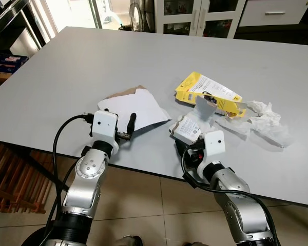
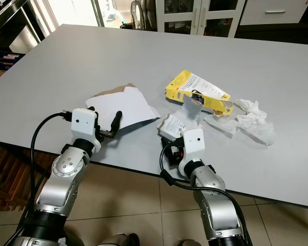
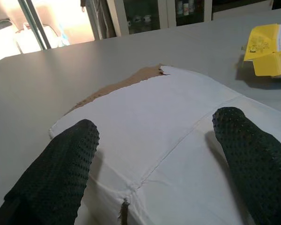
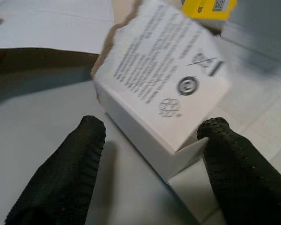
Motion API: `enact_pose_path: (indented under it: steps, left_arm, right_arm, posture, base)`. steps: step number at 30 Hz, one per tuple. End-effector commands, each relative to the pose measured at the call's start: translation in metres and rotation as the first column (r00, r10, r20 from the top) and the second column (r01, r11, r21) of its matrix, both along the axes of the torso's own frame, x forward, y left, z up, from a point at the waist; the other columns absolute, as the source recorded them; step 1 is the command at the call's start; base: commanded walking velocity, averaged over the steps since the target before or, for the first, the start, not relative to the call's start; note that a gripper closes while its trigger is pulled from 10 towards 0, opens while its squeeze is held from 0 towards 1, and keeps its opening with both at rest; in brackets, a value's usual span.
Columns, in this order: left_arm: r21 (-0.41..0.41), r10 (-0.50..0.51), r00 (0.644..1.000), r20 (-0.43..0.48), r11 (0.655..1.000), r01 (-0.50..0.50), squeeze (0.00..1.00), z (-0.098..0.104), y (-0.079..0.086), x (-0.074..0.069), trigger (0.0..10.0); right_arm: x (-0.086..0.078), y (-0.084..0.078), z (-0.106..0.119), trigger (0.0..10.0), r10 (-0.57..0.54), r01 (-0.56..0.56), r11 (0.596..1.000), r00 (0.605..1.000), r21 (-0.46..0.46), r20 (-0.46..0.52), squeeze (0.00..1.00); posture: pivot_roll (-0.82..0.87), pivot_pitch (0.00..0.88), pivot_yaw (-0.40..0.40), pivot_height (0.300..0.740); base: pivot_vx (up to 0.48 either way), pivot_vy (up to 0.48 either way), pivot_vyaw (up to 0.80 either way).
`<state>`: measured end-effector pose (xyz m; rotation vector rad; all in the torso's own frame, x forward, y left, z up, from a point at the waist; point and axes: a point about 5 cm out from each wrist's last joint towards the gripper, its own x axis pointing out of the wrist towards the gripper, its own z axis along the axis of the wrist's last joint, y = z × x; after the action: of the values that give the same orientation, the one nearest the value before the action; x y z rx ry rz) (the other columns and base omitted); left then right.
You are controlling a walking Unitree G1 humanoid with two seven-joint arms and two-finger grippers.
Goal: Picking trash to rubbish bin
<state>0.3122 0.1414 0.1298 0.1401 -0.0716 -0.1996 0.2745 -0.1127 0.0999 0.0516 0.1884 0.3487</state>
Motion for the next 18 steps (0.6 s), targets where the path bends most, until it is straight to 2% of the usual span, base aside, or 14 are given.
enact_pose_path:
  steps: [1, 18]
  left_arm:
    - [0.016, -0.002, 1.000, -0.001, 1.000, 0.002, 0.00, 0.0004, -0.0004, -0.0013, 10.0]
    - [0.017, 0.000, 1.000, -0.005, 1.000, 0.000, 0.00, -0.0001, -0.0002, -0.0008, 10.0]
  right_arm:
    - [-0.0010, 0.0003, -0.0024, 0.0, 0.006, -0.006, 1.000, 1.000, 0.003, -0.003, 0.00]
    - [-0.0015, -0.0014, -0.0062, 0.0, -0.001, 0.001, 1.000, 1.000, -0.007, -0.008, 0.00]
  posture:
    - [-0.03, 0.132, 0.067, 0.740]
    - [-0.04, 0.127, 0.071, 0.740]
  base:
    - [0.000, 0.000, 0.00]
    - [0.000, 0.000, 0.00]
